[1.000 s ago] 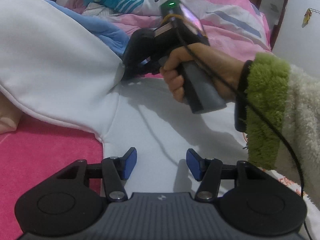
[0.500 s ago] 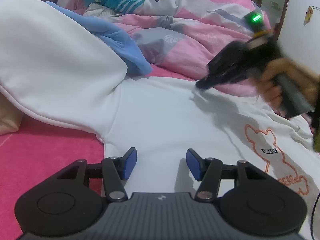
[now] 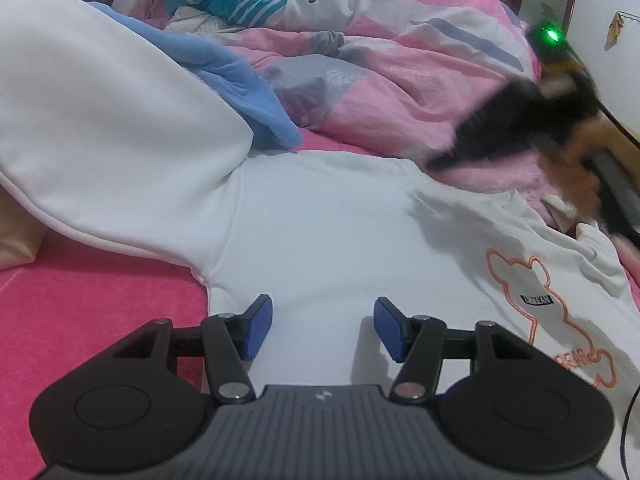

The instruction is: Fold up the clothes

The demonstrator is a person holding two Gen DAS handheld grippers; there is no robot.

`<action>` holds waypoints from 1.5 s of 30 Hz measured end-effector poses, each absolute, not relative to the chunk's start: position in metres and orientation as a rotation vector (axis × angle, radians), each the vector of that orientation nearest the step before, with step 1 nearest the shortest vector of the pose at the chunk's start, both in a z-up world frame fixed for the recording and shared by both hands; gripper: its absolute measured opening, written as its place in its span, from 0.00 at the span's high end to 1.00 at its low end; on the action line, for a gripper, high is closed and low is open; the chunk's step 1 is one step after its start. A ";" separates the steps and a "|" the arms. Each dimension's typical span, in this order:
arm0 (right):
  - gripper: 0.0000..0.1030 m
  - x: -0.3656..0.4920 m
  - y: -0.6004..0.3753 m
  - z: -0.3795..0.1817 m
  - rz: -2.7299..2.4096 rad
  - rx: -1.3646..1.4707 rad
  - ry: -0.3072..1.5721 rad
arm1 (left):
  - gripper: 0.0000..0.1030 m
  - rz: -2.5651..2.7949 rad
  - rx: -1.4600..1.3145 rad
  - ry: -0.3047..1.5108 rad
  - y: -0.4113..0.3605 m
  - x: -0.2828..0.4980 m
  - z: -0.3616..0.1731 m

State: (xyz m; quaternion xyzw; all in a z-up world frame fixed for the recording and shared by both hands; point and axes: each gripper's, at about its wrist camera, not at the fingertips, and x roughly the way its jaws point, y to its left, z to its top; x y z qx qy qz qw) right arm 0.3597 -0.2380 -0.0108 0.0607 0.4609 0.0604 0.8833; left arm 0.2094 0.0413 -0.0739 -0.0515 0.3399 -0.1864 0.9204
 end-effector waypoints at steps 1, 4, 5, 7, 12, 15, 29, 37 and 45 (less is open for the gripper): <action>0.97 0.356 -0.237 -0.016 0.123 0.107 0.993 | 0.44 -0.382 -0.104 0.698 0.041 0.209 -0.074; 0.99 0.367 -0.239 -0.049 0.061 0.091 1.043 | 0.44 -0.381 -0.099 0.696 0.040 0.209 -0.074; 1.00 0.374 -0.244 -0.052 0.050 0.110 1.019 | 0.44 -0.381 -0.098 0.695 0.040 0.209 -0.074; 1.00 0.393 -0.252 -0.052 0.018 0.160 0.947 | 0.44 -0.384 -0.101 0.695 0.041 0.210 -0.075; 0.97 0.402 -0.272 -0.025 -0.049 0.233 0.841 | 0.43 -0.385 -0.099 0.694 0.042 0.210 -0.075; 0.94 0.383 -0.285 -0.015 -0.009 0.237 0.837 | 0.43 -0.385 -0.098 0.694 0.042 0.210 -0.075; 0.90 0.389 -0.284 -0.049 0.042 0.192 0.934 | 0.42 -0.385 -0.094 0.693 0.040 0.210 -0.075; 0.92 0.367 -0.306 -0.013 -0.031 0.309 0.861 | 0.42 -0.389 -0.100 0.696 0.041 0.210 -0.075; 0.92 0.296 -0.299 -0.020 0.026 0.201 1.005 | 0.42 -0.386 -0.095 0.696 0.040 0.209 -0.075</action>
